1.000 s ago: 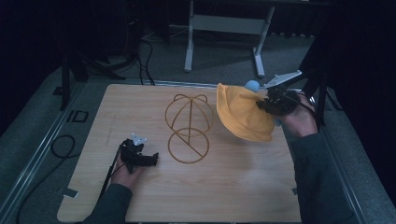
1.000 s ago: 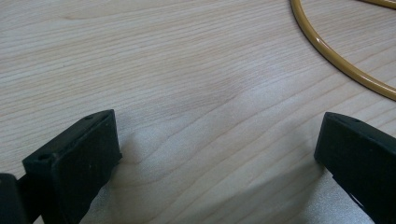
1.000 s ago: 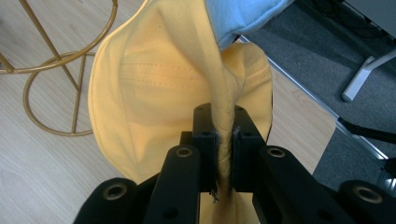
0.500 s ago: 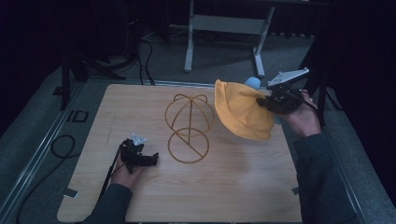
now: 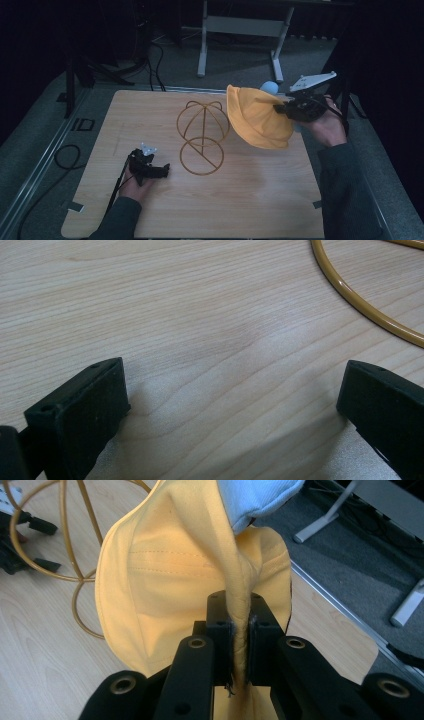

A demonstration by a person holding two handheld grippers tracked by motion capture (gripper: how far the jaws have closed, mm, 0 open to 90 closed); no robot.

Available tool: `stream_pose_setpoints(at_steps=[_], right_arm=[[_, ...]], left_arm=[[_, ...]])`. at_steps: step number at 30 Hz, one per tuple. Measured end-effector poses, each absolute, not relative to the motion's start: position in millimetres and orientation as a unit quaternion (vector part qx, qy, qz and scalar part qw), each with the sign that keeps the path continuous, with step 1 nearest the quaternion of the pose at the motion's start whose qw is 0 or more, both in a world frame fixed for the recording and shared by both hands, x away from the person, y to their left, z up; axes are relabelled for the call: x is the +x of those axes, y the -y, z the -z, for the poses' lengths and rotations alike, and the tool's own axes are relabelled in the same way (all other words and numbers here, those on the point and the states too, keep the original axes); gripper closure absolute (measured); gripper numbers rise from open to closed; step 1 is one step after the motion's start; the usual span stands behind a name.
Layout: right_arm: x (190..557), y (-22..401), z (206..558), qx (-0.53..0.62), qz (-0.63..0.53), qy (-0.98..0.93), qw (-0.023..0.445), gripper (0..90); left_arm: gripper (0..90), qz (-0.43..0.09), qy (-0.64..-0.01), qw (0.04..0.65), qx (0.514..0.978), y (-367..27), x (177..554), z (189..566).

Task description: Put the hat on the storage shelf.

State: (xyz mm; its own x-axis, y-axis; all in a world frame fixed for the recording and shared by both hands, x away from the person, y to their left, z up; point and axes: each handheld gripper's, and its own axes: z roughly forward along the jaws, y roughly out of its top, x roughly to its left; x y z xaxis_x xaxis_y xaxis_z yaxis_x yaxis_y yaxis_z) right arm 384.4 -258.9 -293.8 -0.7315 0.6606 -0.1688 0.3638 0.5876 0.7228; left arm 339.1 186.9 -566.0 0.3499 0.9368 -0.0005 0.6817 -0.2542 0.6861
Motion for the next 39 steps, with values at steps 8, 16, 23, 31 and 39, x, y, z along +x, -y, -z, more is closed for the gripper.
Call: stream_pose_setpoints(at_steps=[8, 16, 23, 31, 39], right_arm=[[380, 259, 288, 0.283, -0.357, -0.865, 0.212, 83.6], [377, 257, 283, 0.269, -0.369, -0.865, 0.207, 83.7], [374, 252, 281, 0.256, -0.387, -0.864, 0.197, 83.6], [374, 244, 278, 0.248, -0.389, -0.865, 0.197, 83.7], [376, 238, 276, 0.24, -0.392, -0.867, 0.194, 83.6]], left_arm=[[0.1, -0.211, -0.53, 0.303, 0.764, -187, 339, 566], [0.1, -0.21, -0.53, 0.303, 0.764, -187, 339, 566], [0.1, -0.21, -0.53, 0.303, 0.764, -187, 339, 566], [0.1, -0.21, -0.53, 0.303, 0.764, -187, 339, 566], [0.1, -0.21, -0.53, 0.304, 0.764, -187, 339, 566]])
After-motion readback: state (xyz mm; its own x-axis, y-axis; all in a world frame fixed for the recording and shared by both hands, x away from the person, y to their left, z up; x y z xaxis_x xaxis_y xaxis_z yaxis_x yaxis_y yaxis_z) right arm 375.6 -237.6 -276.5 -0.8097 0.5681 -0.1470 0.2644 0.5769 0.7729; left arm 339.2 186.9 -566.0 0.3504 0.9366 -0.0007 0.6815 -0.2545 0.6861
